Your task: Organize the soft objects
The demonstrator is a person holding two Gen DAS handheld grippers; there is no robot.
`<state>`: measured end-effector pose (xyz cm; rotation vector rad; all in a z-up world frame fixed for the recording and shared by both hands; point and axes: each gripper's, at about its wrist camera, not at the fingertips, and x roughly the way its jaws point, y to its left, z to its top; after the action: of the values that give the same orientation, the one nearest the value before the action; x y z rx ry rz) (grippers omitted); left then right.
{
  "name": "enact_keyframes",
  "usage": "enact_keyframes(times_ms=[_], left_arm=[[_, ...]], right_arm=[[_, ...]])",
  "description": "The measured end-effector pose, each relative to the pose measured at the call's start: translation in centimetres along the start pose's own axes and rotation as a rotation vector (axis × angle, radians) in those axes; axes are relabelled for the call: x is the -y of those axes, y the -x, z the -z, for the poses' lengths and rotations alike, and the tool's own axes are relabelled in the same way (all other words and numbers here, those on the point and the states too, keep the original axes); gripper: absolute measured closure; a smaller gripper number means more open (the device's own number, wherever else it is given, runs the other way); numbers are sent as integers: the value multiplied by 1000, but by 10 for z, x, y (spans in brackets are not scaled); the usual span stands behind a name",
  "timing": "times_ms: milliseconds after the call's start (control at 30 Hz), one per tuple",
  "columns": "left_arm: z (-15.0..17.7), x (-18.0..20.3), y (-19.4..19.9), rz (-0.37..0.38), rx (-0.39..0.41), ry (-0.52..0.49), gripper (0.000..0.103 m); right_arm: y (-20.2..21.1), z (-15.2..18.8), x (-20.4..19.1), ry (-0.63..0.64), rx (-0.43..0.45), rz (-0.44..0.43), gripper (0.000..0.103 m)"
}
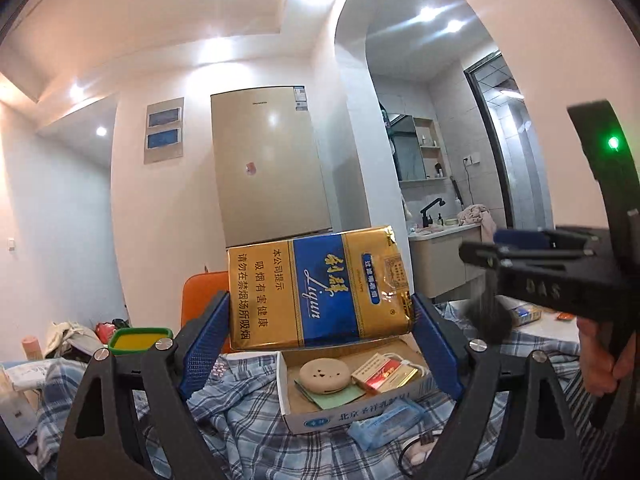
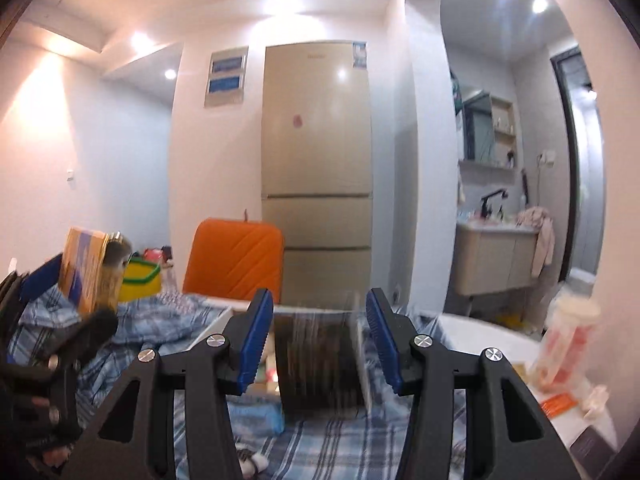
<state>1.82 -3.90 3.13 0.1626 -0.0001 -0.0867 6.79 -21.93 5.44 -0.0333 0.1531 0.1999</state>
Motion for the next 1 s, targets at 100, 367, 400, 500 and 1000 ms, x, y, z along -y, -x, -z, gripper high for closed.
enact_keyframes(times_ms=[100,367,400,500,1000], left_arm=[[-14,-3,1,-3,15,24,17],[-42,-16,-13,6,-7,98,17],[-41,-17,-14,8,-20,106,17],[-32,-11,-22,17,-82,105,17],[28,8,-72,81,-293,158,17]], right_arm=[[6,-22,-2,25,43,14,52],[-18,-28,2,33,-105,-66,51],[-23,-22,4,35,-139,-67,43],[-39,3,10,55,-252,-55,27],[-136,108,46,-147,-804,-38,27]])
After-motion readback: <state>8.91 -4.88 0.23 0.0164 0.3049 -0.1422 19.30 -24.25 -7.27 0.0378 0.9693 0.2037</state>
